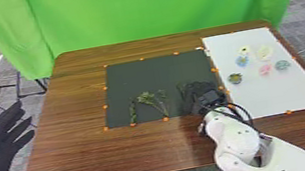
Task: Arrange flowers
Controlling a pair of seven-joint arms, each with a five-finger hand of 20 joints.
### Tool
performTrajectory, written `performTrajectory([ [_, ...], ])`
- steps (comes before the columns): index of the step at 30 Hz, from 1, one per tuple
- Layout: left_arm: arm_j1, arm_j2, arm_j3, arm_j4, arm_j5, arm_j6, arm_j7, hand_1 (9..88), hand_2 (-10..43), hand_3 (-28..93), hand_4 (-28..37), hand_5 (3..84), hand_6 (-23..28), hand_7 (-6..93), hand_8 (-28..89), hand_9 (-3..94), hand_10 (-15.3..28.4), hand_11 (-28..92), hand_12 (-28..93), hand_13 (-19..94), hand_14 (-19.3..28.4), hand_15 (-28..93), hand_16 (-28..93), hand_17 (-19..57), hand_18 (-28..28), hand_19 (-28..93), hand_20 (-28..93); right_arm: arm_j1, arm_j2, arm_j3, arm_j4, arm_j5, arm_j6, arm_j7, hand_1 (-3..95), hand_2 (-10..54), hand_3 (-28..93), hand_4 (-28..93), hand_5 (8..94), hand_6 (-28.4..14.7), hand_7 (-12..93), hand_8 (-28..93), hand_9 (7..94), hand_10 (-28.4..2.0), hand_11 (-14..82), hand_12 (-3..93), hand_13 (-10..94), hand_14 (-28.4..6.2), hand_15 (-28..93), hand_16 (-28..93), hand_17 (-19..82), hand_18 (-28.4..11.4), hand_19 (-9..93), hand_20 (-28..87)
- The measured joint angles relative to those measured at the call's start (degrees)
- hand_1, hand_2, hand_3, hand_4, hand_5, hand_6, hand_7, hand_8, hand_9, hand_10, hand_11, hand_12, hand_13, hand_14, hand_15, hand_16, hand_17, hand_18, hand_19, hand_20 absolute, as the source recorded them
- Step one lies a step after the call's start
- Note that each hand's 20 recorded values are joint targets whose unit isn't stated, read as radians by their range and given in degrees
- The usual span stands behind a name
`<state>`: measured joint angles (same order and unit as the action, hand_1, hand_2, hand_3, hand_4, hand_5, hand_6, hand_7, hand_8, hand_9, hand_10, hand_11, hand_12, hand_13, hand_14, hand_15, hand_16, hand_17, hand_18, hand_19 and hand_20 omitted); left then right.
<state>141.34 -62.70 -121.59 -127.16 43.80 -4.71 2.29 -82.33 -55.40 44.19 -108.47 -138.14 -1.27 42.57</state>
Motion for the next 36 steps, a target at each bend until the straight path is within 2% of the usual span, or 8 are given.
performTrajectory([
  [11,0.0,0.01,-0.05,0.01,-0.03,-0.06,-0.17,22.4,-6.5,69,-28.3,24.4,1.4,17.8,-9,18.7,8.8,10,20,15,12.0,13,8,-11.9,19.3,35,10,-0.4,0.9,1.3,-0.4,0.1,-1.8,0.1,30.8,-9.5,82,-25,65.0,-2.5,55,19,60.7,-14.0,64.3,47.6,60,-12.8,85,38,23,-23.5,83,59],
  [15,0.1,0.01,-0.06,0.01,-0.03,-0.10,-0.17,22.4,-6.5,69,-28.3,24.4,1.4,17.9,-9,18.7,8.8,9,20,15,12.0,13,8,-11.9,19.4,35,10,-1.3,1.6,3.2,-1.9,1.9,-2.4,0.1,24.2,-9.3,82,-23,64.8,-2.7,63,-10,60.4,-14.5,64.9,49.1,60,-13.0,87,37,23,-24.1,85,59],
  [22,0.1,-0.05,-0.12,0.01,-0.03,-0.20,-0.22,22.4,-6.4,69,-28.3,24.4,1.4,17.9,-9,18.7,8.8,9,20,15,12.1,13,8,-11.9,19.4,35,10,-4.5,3.0,9.7,-9.7,12.7,-2.9,-0.4,17.5,-8.3,79,-24,60.0,-4.6,65,-14,57.7,-15.7,65.2,51.3,59,-13.8,86,38,23,-24.3,85,59],
  [25,0.1,-0.08,-0.12,0.01,-0.03,-0.23,-0.22,22.5,-6.3,69,-28.3,24.4,1.4,18.0,-9,18.7,8.8,9,20,15,12.2,13,8,-11.9,19.4,35,10,-5.9,3.0,13.6,-12.4,18.3,-2.0,-1.2,20.8,-8.3,82,-24,51.2,-5.7,54,-17,46.5,-18.3,57.4,41.9,51,-14.2,82,33,18,-23.2,80,59],
  [28,0.1,-0.12,-0.12,-0.01,-0.03,-0.24,-0.22,22.6,-6.2,69,-28.3,24.4,1.4,18.0,-9,18.7,8.8,9,20,15,12.2,13,8,-11.9,19.4,35,10,-5.6,3.8,14.4,-12.0,19.0,3.1,-1.9,23.9,-9.4,85,-25,37.1,-7.6,38,-14,36.0,-17.4,41.1,30.9,41,-14.4,77,24,14,-22.0,78,58],
  [31,0.2,-0.17,-0.12,-0.03,-0.03,-0.23,-0.22,22.6,-6.1,69,-28.3,24.4,1.4,18.1,-9,18.7,8.9,10,20,15,12.2,13,8,-11.9,19.4,35,10,-4.2,5.4,13.5,-8.7,12.7,7.8,-1.3,26.8,-9.4,88,-24,30.5,-7.9,33,-12,30.2,-17.6,31.6,28.8,33,-14.0,68,18,12,-21.2,74,56],
  [34,0.2,-0.25,-0.11,-0.04,-0.03,-0.22,-0.21,22.5,-6.1,69,-28.2,24.4,1.4,18.1,-9,18.8,8.8,10,20,15,12.2,13,7,-11.9,19.3,35,10,-2.4,7.0,13.0,-3.7,1.3,6.7,1.0,29.1,-8.9,90,-21,28.2,-7.7,32,-12,26.1,-18.2,24.8,28.0,24,-14.5,58,16,8,-20.5,68,51],
  [36,0.3,-0.35,-0.10,-0.04,-0.03,-0.22,-0.21,22.5,-6.0,69,-28.2,24.5,1.5,18.0,-9,18.8,8.8,10,20,15,12.2,13,7,-11.9,19.3,35,10,-1.7,7.7,13.8,-1.4,-1.9,3.4,2.6,30.3,-8.7,90,-21,27.1,-7.6,31,-12,25.1,-18.3,23.5,28.3,22,-14.5,56,16,6,-20.4,67,50],
])
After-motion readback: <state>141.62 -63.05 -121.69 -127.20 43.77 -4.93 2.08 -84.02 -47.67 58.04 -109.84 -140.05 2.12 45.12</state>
